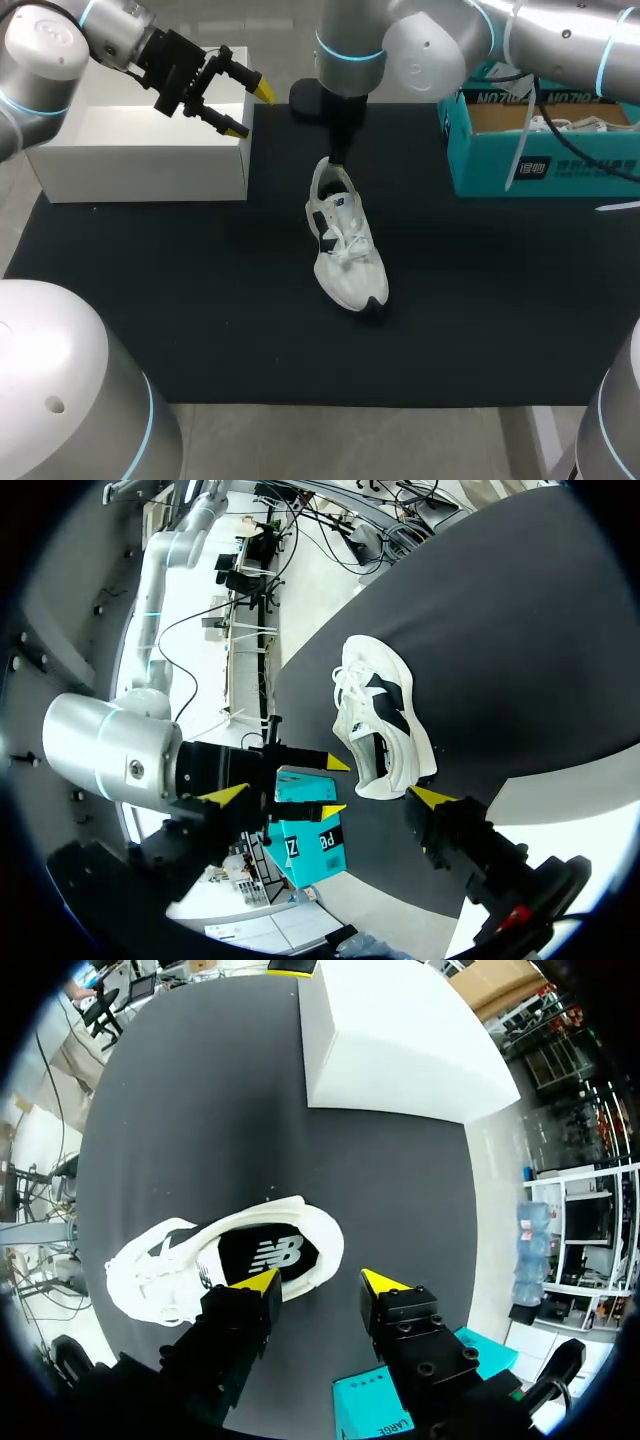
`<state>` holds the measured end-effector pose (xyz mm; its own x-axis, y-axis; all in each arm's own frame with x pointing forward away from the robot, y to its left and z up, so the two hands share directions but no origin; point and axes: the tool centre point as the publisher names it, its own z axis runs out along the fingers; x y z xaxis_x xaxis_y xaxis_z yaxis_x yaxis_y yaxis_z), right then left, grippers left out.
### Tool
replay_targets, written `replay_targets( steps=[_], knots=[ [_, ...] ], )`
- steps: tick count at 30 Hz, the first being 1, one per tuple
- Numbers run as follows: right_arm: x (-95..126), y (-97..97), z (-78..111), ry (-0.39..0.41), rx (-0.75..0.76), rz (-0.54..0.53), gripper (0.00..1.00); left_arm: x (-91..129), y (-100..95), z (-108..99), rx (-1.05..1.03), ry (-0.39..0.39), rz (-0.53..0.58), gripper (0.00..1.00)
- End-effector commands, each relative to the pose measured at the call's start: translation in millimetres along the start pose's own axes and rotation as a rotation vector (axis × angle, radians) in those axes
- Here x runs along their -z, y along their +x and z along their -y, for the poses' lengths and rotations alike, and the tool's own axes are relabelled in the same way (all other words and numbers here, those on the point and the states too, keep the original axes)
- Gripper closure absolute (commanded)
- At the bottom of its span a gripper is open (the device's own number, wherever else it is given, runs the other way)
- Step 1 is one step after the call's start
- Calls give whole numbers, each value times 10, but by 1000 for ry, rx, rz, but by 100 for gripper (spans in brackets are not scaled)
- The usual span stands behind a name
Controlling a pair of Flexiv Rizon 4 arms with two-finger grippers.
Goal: Take the shoe out of the shoebox, open the shoe tongue, remove and reinsert the insole, then place the shoe into the shoebox
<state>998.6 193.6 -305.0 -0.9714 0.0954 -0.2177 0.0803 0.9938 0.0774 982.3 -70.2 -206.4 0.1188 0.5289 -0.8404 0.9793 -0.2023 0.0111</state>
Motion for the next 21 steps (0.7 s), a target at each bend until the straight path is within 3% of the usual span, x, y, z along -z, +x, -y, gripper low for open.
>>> replay_targets(
  steps=[1,7,21],
  knots=[
    [-120,-58,-21,0,10,-25,43,-3,-4,12,-1,-3,-3,0],
    [-184,-68,-26,7,26,-44,30,-3,-4,12,-1,-3,-3,0],
    [-407,-123,-77,43,85,-74,25,-3,-4,12,-1,-3,-3,0]
  ],
)
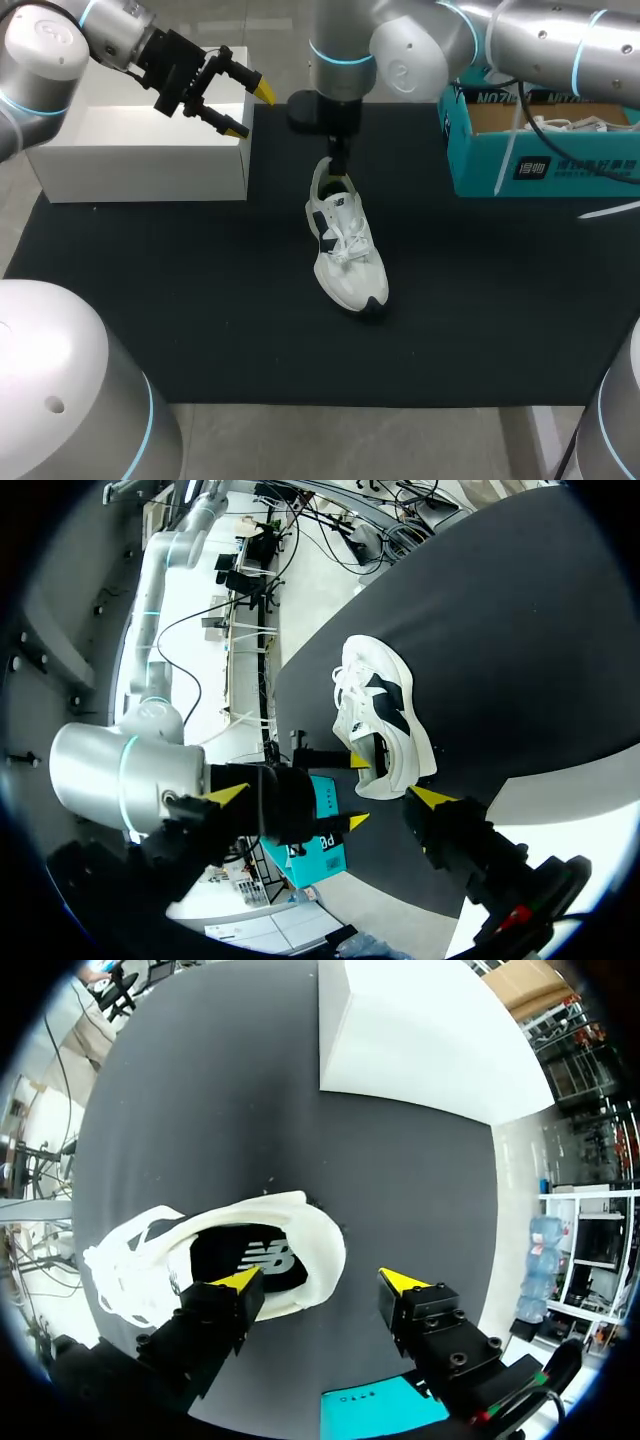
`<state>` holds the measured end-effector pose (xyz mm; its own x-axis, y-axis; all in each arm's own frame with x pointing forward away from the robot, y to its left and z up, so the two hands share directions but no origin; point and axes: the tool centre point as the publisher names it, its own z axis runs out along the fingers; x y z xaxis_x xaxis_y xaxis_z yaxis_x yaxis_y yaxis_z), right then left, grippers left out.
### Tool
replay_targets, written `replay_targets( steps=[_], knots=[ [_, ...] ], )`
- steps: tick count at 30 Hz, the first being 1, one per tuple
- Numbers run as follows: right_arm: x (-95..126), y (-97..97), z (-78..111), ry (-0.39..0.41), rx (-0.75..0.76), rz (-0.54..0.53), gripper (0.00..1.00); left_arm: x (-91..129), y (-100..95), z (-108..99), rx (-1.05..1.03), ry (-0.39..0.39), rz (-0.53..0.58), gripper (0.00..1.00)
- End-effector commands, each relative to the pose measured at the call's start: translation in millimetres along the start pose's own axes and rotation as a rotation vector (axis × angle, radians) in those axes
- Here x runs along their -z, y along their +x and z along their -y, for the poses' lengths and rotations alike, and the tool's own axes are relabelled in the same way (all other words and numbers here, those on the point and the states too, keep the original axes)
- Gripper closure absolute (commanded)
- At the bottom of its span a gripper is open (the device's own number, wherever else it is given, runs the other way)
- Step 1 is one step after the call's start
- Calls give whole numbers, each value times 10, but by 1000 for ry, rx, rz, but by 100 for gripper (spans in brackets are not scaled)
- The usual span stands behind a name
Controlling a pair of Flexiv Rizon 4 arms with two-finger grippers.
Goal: Take the shoe out of the shoebox, open the shoe tongue, remove and reinsert the insole, then place the shoe into the shoebox
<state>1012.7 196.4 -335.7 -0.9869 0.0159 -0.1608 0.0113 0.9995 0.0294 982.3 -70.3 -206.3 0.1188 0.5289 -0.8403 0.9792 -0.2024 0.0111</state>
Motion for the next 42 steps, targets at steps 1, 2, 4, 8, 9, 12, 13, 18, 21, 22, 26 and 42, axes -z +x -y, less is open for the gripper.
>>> replay_targets(
  steps=[1,2,4,8,9,12,13,18,21,22,26,42],
  knots=[
    [-80,-71,-62,12,12,-13,24,-3,-4,12,-1,-3,-3,0],
    [-91,-80,-68,14,14,-13,23,-3,-4,12,-1,-3,-3,0],
    [-118,-98,-83,14,22,-17,21,-3,-4,12,-1,-3,-3,0],
    [-191,-118,-103,29,39,-23,19,-3,-4,12,-1,-3,-3,0],
    [-212,-119,-108,36,48,-28,19,-3,-4,12,-1,-3,-3,0],
    [-272,-116,-112,46,64,-31,20,-3,-4,12,-1,-3,-3,0],
    [-288,-116,-112,47,66,-30,22,-3,-4,12,-1,-3,-3,0],
    [-352,-124,-109,57,74,-31,24,-3,-4,12,-1,-3,-3,0],
    [-407,-124,-113,62,79,-36,24,-3,-4,12,-1,-3,-3,0],
    [-425,-122,-113,63,80,-37,24,-3,-4,12,-1,-3,-3,0],
    [-485,-114,-93,68,84,-42,23,-3,-4,12,-1,-3,-3,0],
    [-613,-99,-52,82,74,-64,71,-3,-4,12,-1,-3,-3,0]
  ],
)
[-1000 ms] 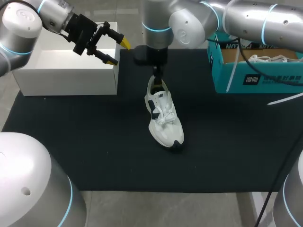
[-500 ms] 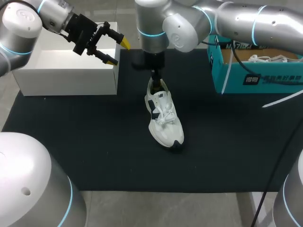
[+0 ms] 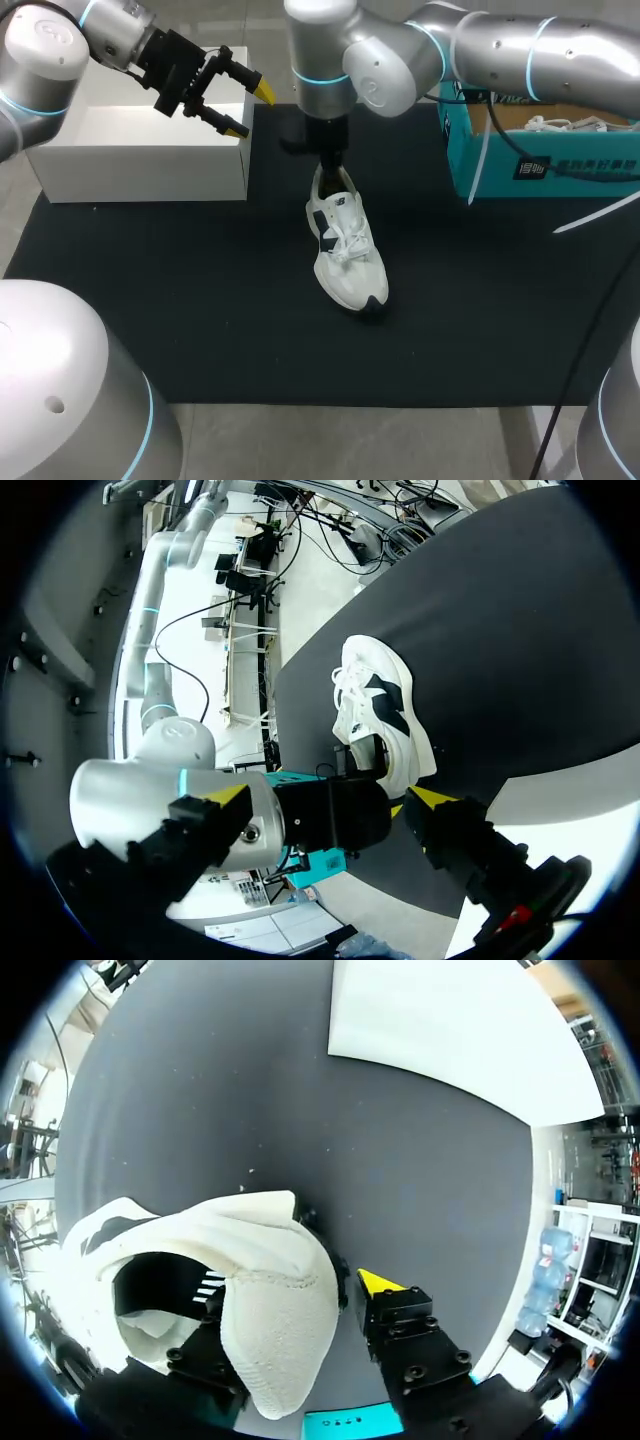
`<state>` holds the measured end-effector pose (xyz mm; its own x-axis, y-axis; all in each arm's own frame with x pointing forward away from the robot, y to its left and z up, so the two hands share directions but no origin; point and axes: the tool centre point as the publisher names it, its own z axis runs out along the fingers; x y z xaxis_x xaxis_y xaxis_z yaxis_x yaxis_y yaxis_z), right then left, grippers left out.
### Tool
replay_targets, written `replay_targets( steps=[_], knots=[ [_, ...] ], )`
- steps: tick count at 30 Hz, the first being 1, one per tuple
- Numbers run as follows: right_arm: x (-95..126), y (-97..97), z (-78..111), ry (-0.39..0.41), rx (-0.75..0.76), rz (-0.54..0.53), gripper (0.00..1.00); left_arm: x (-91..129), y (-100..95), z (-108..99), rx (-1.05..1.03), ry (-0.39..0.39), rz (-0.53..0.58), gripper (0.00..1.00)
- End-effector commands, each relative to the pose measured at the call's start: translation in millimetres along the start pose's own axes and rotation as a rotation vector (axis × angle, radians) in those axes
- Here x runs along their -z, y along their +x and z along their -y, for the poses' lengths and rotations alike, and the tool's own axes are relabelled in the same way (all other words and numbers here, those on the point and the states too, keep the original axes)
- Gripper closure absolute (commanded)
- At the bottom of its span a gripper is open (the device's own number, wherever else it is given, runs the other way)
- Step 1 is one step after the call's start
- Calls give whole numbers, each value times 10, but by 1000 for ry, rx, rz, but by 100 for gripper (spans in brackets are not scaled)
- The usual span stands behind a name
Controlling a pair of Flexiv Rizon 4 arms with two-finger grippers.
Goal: Take the shoe out of the shoebox, open the shoe tongue, remove and reinsert the insole, then place the shoe into the shoebox
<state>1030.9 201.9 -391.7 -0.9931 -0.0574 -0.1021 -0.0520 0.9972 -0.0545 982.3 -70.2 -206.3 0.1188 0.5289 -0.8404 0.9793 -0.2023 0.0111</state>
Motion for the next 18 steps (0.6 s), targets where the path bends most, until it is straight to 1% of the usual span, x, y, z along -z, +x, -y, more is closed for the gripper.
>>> replay_targets(
  steps=[1,3,4,9,12,16,18],
  knots=[
    [-31,-4,-10,9,-1,-7,78,-3,-4,12,-1,-3,-3,0],
    [-35,17,1,14,-10,-10,96,-3,-4,12,-1,-3,-3,0],
    [-36,32,4,15,-13,-11,100,-3,-4,12,-1,-3,-3,0],
    [-51,87,33,28,-36,-19,100,-3,-4,12,-1,-3,-3,0],
    [-11,113,70,37,-63,-8,100,-3,-4,12,-1,-3,-3,0],
    [135,142,144,38,-69,-6,100,-3,-4,12,-1,-3,-3,0],
    [241,160,208,25,-78,-12,100,-3,-4,12,-1,-3,-3,0]
  ],
)
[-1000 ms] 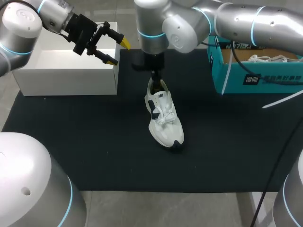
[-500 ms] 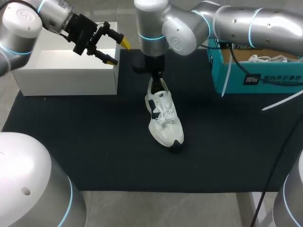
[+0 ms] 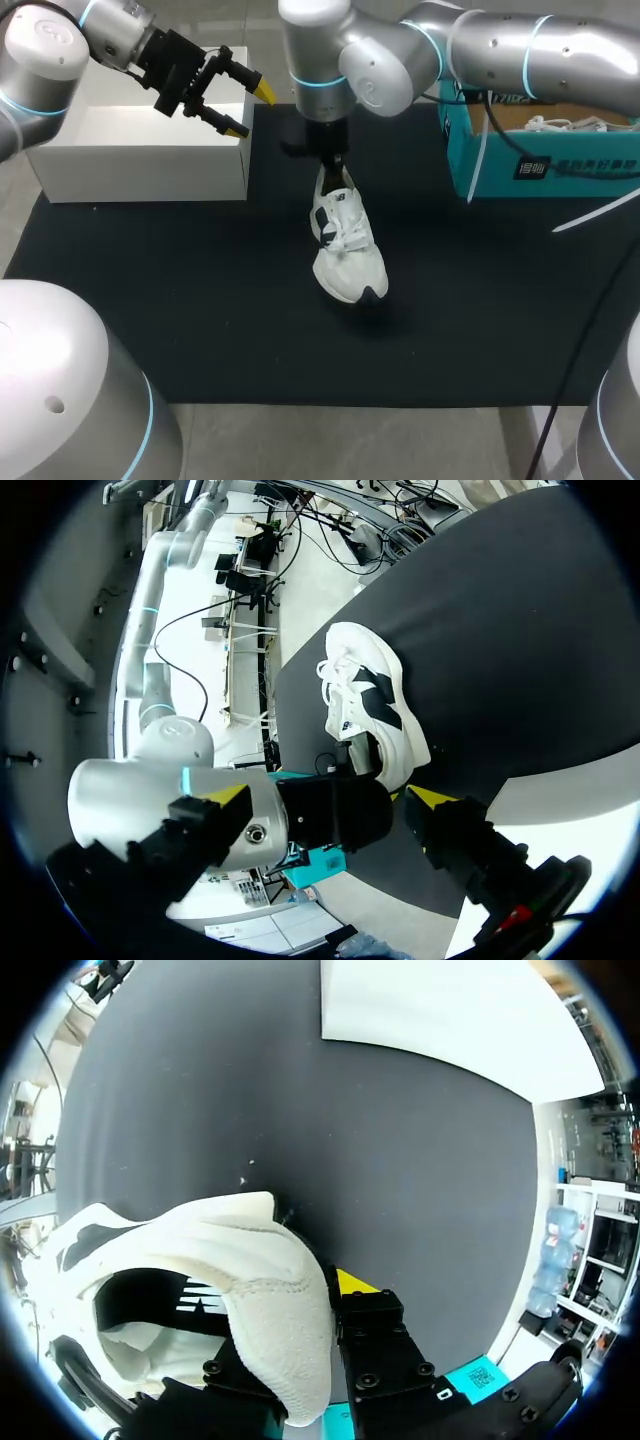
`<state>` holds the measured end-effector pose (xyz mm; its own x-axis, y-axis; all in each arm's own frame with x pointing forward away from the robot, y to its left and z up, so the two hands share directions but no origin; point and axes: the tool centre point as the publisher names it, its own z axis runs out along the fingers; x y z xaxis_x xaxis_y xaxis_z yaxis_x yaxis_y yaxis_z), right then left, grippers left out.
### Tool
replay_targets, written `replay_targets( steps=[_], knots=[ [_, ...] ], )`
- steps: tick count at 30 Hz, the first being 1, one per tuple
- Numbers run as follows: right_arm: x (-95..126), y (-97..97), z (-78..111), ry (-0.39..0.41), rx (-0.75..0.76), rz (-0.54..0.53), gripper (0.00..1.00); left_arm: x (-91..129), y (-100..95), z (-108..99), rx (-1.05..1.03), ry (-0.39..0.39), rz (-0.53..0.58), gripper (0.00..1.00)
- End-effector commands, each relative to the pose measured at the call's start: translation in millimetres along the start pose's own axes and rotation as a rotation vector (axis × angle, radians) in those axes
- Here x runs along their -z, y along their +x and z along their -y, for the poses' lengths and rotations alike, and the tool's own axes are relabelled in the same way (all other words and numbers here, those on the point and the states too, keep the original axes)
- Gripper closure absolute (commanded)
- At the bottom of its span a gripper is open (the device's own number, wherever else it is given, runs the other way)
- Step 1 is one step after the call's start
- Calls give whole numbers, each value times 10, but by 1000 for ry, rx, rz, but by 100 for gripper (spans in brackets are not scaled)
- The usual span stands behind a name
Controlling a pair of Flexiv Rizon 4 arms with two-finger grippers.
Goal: Take the shoe out of the shoebox, open the shoe tongue, remove and reinsert the insole, then place the shoe into the shoebox
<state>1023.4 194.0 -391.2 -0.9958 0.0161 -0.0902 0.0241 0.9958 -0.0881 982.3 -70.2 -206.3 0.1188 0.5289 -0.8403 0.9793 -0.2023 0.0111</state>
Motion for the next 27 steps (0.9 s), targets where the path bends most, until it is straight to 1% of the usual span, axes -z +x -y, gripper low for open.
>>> replay_targets(
  steps=[1,2,7,10,11,14,17,20,27],
  knots=[
    [273,82,179,-23,-7,-2,100,-3,-4,12,-1,-3,-3,0],
    [357,89,222,-25,-8,0,100,-3,-4,12,-1,-3,-3,0],
    [603,102,352,-41,-20,9,100,-3,-4,12,-1,-3,-3,0],
    [767,102,427,-63,-48,11,100,-3,-4,12,-1,-3,-3,0],
    [844,102,449,-83,-63,6,100,-3,-4,12,-1,-3,-3,0],
    [986,93,472,-87,-71,13,100,-3,-4,12,-1,-3,-3,0],
    [1144,83,445,-87,-76,30,100,-3,-4,12,-1,-3,-3,0],
    [1252,83,416,-54,-105,73,100,-3,-4,12,-1,-3,-3,0],
    [1252,83,416,-54,-105,73,100,-3,-4,12,-1,-3,-3,0]
  ],
)
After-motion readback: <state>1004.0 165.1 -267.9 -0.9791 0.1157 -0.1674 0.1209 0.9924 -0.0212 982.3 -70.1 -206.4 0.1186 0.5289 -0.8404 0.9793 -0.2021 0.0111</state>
